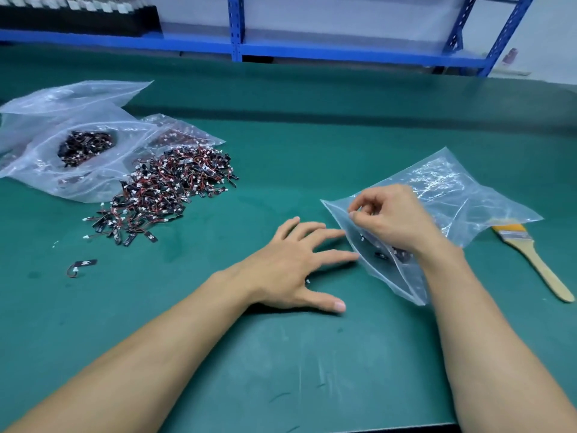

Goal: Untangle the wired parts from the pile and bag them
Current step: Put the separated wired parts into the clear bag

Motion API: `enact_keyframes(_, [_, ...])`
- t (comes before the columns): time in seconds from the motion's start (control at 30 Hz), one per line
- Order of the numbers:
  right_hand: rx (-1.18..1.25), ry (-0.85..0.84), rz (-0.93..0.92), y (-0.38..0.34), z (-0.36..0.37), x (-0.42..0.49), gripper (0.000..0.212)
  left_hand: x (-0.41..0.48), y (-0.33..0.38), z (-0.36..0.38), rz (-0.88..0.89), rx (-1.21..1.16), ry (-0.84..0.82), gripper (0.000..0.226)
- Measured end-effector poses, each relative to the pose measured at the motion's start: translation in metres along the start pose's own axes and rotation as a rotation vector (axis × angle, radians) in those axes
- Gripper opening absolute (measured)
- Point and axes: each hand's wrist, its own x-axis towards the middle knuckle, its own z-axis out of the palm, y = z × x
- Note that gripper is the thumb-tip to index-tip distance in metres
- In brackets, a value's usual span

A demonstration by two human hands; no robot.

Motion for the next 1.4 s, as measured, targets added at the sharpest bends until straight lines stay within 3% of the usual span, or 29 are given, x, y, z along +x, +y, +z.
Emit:
enact_keyframes(0.13, [-0.004, -0.006, -0.020, -0.001, 0.002, -0.001, 0.010, -0.006, -0.005, -0.008, -0.013, -0.032, 0.083, 0.043])
enact_keyframes(0.2, [-0.016, -0.029, -0.033, -0.002, 0.001, -0.001, 0.008, -0.012, -0.010, -0.015, 0.024, -0.062, 0.229, 0.039])
enact_keyframes(0.3, [-0.015, -0.029, -0.046, -0.002, -0.003, -0.002, 0.006, -0.025, -0.029, -0.026, -0.020, -0.090, 0.357, 0.058])
enact_keyframes(0.4, [-0.018, 0.008, -0.043, -0.001, -0.009, -0.003, 0.003, -0.035, -0.041, -0.026, -0.125, -0.015, 0.166, 0.089])
enact_keyframes(0.5, [-0.033, 0.018, -0.040, -0.002, -0.010, -0.003, 0.003, -0.029, -0.041, -0.017, -0.128, 0.068, 0.070, 0.096])
enact_keyframes(0.8, [-0.053, 0.068, -0.021, -0.004, -0.006, -0.002, 0.006, -0.015, -0.038, -0.015, -0.138, -0.123, 0.180, 0.032])
enact_keyframes(1.07, [-0.007, 0.113, 0.041, -0.001, -0.008, -0.003, 0.006, -0.012, -0.033, -0.015, -0.153, -0.126, 0.368, 0.017])
enact_keyframes(1.23, [0.015, 0.106, 0.062, -0.003, -0.005, -0.003, 0.009, 0.007, -0.003, -0.017, -0.277, -0.383, 0.536, 0.007])
enact_keyframes(1.33, [0.024, 0.131, 0.052, -0.007, -0.003, -0.003, 0.010, 0.036, 0.027, -0.017, -0.321, -0.429, 0.523, 0.007])
enact_keyframes(1.4, [0.048, 0.171, 0.044, -0.009, -0.004, -0.003, 0.011, 0.057, 0.042, -0.016, -0.357, -0.336, 0.421, 0.011])
